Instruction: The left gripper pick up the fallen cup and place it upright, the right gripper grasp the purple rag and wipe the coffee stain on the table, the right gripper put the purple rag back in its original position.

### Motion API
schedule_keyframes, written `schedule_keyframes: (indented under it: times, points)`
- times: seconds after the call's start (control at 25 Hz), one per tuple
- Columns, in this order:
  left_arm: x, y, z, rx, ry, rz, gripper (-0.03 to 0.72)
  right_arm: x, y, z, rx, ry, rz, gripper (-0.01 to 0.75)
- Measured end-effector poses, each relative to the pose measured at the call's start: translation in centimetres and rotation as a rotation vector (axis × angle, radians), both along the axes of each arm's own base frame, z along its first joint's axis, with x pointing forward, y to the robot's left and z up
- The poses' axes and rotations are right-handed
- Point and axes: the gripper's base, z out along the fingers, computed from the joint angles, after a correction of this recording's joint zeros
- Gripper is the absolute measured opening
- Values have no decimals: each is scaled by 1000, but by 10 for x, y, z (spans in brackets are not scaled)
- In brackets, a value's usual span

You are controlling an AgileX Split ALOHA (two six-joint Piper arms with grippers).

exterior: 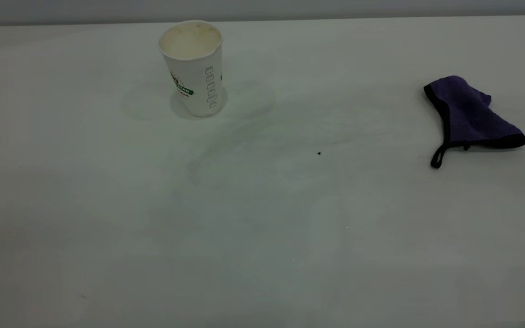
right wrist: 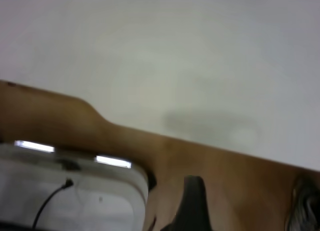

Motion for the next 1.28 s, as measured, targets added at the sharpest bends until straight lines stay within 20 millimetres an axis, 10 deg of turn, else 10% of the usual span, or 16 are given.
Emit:
schedule_keyframes:
  times: [0.28, 1.28]
  points:
    - [0, 0, 0, 0, 0, 0, 414, -39, -1, -10, 19, -188, 1, 690]
    - [0, 0, 0, 0, 0, 0, 414, -85, -5, -19, 50, -527, -73, 655]
